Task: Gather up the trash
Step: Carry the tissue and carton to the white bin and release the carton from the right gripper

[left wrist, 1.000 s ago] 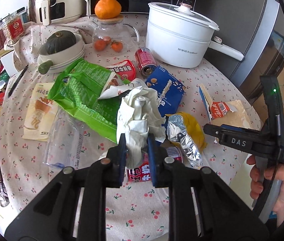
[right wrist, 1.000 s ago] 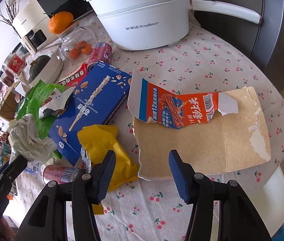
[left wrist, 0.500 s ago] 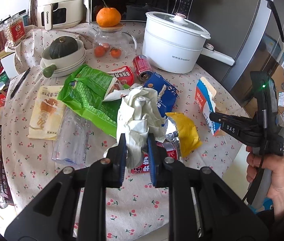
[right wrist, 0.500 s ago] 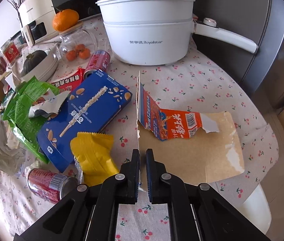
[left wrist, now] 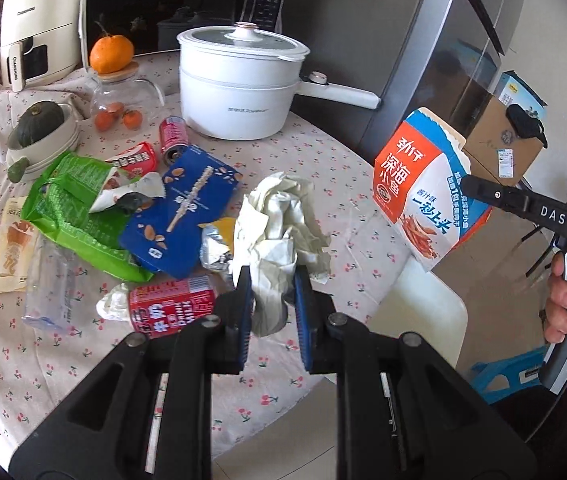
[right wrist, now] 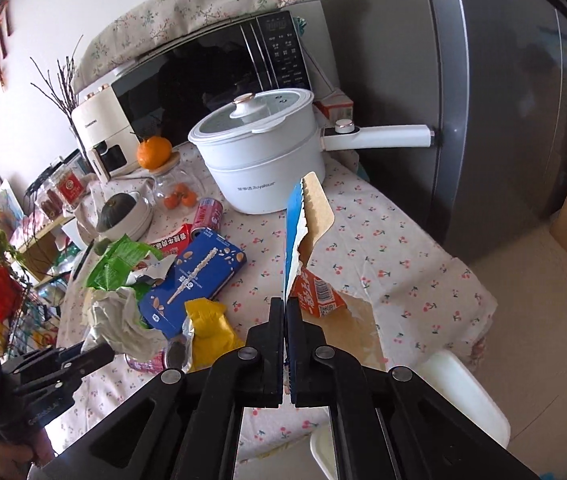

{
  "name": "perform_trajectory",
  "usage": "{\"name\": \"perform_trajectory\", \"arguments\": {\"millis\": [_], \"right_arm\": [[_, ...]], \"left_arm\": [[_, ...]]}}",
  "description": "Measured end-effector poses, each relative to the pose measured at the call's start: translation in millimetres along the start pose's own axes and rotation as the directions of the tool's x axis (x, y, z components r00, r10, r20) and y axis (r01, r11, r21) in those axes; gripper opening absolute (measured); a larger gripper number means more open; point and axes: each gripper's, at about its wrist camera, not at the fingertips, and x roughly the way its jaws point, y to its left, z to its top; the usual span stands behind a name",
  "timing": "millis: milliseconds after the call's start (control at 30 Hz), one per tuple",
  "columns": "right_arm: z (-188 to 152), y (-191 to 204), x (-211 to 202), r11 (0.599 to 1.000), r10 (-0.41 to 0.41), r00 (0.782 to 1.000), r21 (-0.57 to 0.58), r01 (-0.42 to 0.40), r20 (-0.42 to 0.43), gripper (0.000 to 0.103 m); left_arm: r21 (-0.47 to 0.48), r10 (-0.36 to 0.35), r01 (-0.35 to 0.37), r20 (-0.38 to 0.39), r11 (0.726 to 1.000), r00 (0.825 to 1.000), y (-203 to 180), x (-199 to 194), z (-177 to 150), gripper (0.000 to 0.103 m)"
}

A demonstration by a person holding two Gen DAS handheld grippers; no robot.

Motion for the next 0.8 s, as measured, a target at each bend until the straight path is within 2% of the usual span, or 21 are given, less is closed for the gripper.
{"name": "perform_trajectory", "arguments": {"millis": [167, 400, 567, 733, 767, 800], "right_arm": [[-19, -47, -49, 0.997, 0.000, 1.000, 0.080, -0.001, 0.012, 0.002], [-50, -94, -69, 0.988, -0.044, 0.998, 0.144, 0.051, -0.048, 0.002], [-71, -110, -59, 0.986, -0.076, 0.988, 0.135, 0.094, -0.134, 0.002], [-82, -122, -51, 0.984, -0.101, 0.978, 0.130, 0.125, -0.180, 0.002], [-83, -123, -50, 0.983, -0.104, 0.978, 0.129, 0.129, -0.184, 0.002], [-83, -125, -49, 0.983, -0.107, 0.976, 0.130, 0.132, -0.187, 0.002]], "left_arm": [[0.112, -0.085, 0.090, -0.052, 0.990, 0.995, -58, 22, -12, 0.021], [0.237, -0.137, 0.176, -0.173, 0.955, 0.975, -127, 71, -44, 0.021], [0.316, -0.101, 0.166, -0.211, 0.934, 0.972, -153, 102, -64, 0.021], [0.353, -0.050, 0.130, -0.229, 0.927, 0.972, -154, 128, -75, 0.024], [0.358, -0.036, 0.118, -0.227, 0.926, 0.973, -153, 128, -76, 0.026], [0.362, -0.023, 0.105, -0.223, 0.926, 0.974, -152, 130, -77, 0.033]]}}
